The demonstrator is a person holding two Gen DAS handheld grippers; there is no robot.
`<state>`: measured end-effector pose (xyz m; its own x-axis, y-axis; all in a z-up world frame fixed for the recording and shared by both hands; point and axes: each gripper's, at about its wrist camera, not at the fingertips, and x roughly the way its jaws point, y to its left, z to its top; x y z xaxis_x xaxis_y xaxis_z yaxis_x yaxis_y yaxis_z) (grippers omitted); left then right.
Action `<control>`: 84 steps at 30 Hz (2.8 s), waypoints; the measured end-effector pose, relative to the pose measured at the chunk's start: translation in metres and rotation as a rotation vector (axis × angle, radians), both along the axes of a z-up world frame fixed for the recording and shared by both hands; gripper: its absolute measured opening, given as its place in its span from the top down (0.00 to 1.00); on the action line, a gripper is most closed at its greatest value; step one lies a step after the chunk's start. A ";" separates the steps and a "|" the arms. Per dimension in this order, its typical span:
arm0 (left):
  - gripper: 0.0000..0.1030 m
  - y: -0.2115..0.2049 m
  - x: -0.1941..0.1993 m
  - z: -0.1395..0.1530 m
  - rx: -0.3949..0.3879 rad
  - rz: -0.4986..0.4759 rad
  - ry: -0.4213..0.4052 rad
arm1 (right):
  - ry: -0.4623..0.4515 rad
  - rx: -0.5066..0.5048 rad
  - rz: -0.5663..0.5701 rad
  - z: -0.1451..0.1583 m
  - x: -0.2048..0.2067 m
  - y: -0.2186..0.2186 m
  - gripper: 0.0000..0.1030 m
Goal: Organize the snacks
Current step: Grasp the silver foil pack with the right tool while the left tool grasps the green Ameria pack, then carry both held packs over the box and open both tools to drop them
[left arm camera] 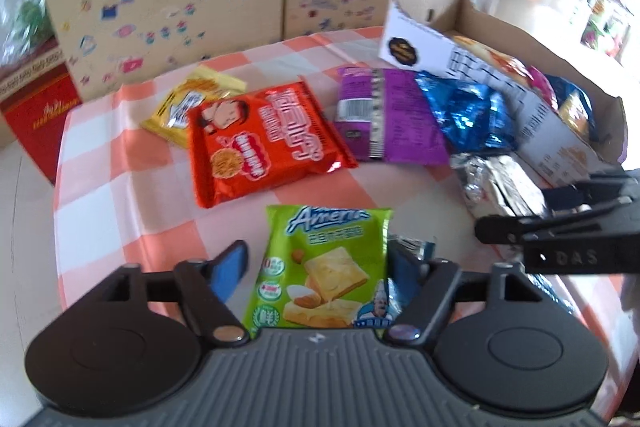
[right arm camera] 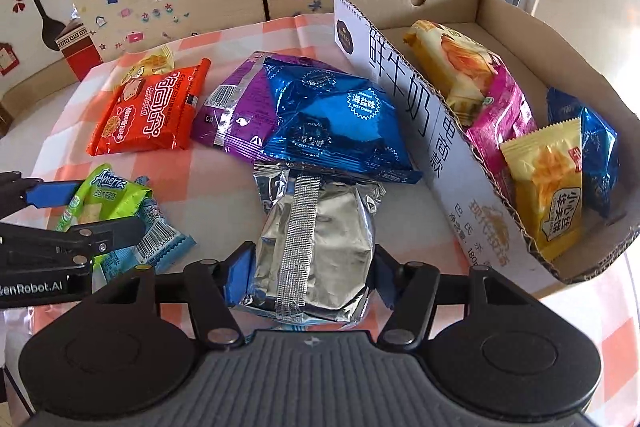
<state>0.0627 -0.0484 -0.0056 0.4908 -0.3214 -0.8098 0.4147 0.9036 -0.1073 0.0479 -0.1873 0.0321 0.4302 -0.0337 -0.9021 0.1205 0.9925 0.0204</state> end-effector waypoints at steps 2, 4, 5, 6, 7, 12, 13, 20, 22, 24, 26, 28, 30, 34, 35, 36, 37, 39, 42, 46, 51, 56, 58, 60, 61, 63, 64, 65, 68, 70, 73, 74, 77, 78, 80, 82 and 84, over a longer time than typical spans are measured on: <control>0.17 0.003 0.005 -0.004 -0.028 0.015 0.022 | 0.001 -0.003 0.004 -0.001 0.002 0.002 0.34; 0.13 0.000 0.005 -0.005 -0.014 0.008 0.008 | 0.002 -0.004 0.006 -0.001 0.001 0.001 0.34; 0.08 -0.001 0.005 -0.007 -0.006 0.002 0.002 | 0.003 -0.004 0.006 -0.001 0.000 0.001 0.34; 0.05 -0.002 0.005 -0.008 -0.005 -0.007 0.004 | 0.003 -0.004 0.006 -0.001 0.000 0.001 0.34; 0.00 -0.004 0.004 -0.010 0.003 -0.020 0.007 | 0.004 -0.003 0.006 -0.001 0.000 0.000 0.33; 0.00 -0.002 0.004 -0.009 0.003 -0.026 0.018 | 0.005 0.001 0.001 -0.001 0.000 0.000 0.32; 0.00 -0.003 0.005 -0.008 0.009 -0.029 0.025 | 0.005 0.006 -0.001 0.000 0.000 0.000 0.32; 0.02 0.012 0.006 -0.005 0.016 0.011 0.036 | -0.004 0.026 0.003 0.000 0.004 0.000 0.35; 0.05 0.015 0.005 -0.006 0.000 0.014 0.038 | -0.006 0.028 0.008 -0.001 0.004 0.002 0.35; 0.14 0.015 0.003 -0.004 -0.019 0.003 0.034 | -0.006 0.030 0.012 -0.001 0.004 0.003 0.35; 0.38 0.014 0.001 0.000 -0.042 -0.025 0.028 | -0.005 0.033 0.016 0.000 0.004 0.004 0.35; 0.43 0.012 0.000 0.003 -0.053 -0.037 0.027 | -0.004 0.036 0.018 0.000 0.004 0.004 0.36; 0.45 0.010 -0.003 0.004 -0.045 -0.043 0.015 | -0.005 0.037 0.019 0.000 0.004 0.004 0.36; 0.48 0.012 -0.004 0.010 -0.050 -0.016 0.007 | -0.016 0.045 0.021 0.004 0.004 0.003 0.36; 0.48 0.013 -0.004 0.012 -0.048 -0.006 0.002 | -0.022 0.048 0.023 0.006 0.003 0.003 0.36; 0.48 0.014 -0.004 0.013 -0.045 0.001 -0.004 | -0.027 0.052 0.024 0.007 0.003 0.003 0.36; 0.48 0.015 -0.004 0.015 -0.042 0.009 -0.009 | -0.032 0.057 0.023 0.008 0.003 0.002 0.36; 0.48 0.018 -0.003 0.019 -0.049 0.028 -0.014 | -0.040 0.066 0.021 0.011 0.002 0.002 0.36; 0.48 0.020 -0.004 0.026 -0.066 0.034 -0.030 | -0.058 0.078 0.027 0.018 0.002 0.001 0.36; 0.48 0.018 -0.007 0.037 -0.059 0.027 -0.077 | -0.094 0.099 0.029 0.030 0.000 -0.001 0.36; 0.48 0.013 -0.007 0.050 -0.076 0.035 -0.121 | -0.135 0.123 0.025 0.043 -0.002 -0.006 0.36; 0.48 0.007 -0.006 0.058 -0.097 0.046 -0.148 | -0.176 0.141 0.031 0.055 -0.006 -0.008 0.36; 0.48 0.005 -0.005 0.060 -0.100 0.049 -0.155 | -0.188 0.152 0.028 0.058 -0.007 -0.011 0.36; 0.48 0.004 -0.005 0.061 -0.110 0.053 -0.159 | -0.203 0.161 0.023 0.061 -0.008 -0.013 0.36; 0.48 0.003 -0.005 0.063 -0.114 0.053 -0.163 | -0.212 0.165 0.020 0.064 -0.009 -0.015 0.36; 0.48 0.000 -0.005 0.066 -0.115 0.052 -0.176 | -0.231 0.172 0.011 0.068 -0.010 -0.018 0.36; 0.48 -0.002 -0.005 0.068 -0.118 0.050 -0.183 | -0.241 0.173 0.005 0.070 -0.011 -0.021 0.36; 0.48 -0.005 -0.006 0.070 -0.121 0.048 -0.191 | -0.252 0.173 -0.002 0.073 -0.011 -0.023 0.36; 0.48 -0.013 -0.005 0.077 -0.141 0.044 -0.205 | -0.287 0.167 -0.021 0.083 -0.013 -0.032 0.36; 0.48 -0.021 -0.005 0.081 -0.154 0.033 -0.213 | -0.305 0.162 -0.028 0.090 -0.014 -0.039 0.36; 0.48 -0.034 -0.004 0.086 -0.168 0.012 -0.224 | -0.329 0.144 -0.047 0.099 -0.015 -0.052 0.36; 0.48 -0.039 -0.004 0.087 -0.171 0.004 -0.228 | -0.338 0.133 -0.057 0.102 -0.015 -0.057 0.36; 0.48 -0.054 -0.001 0.089 -0.178 -0.018 -0.234 | -0.357 0.111 -0.095 0.111 -0.014 -0.077 0.36; 0.48 -0.059 0.001 0.089 -0.190 -0.024 -0.230 | -0.369 0.104 -0.113 0.113 -0.015 -0.083 0.36; 0.48 -0.069 0.004 0.089 -0.217 -0.036 -0.217 | -0.382 0.096 -0.146 0.118 -0.015 -0.097 0.36; 0.48 -0.081 0.006 0.089 -0.226 -0.052 -0.215 | -0.387 0.088 -0.172 0.121 -0.015 -0.107 0.36; 0.48 -0.094 0.007 0.090 -0.233 -0.072 -0.219 | -0.388 0.081 -0.197 0.121 -0.013 -0.116 0.36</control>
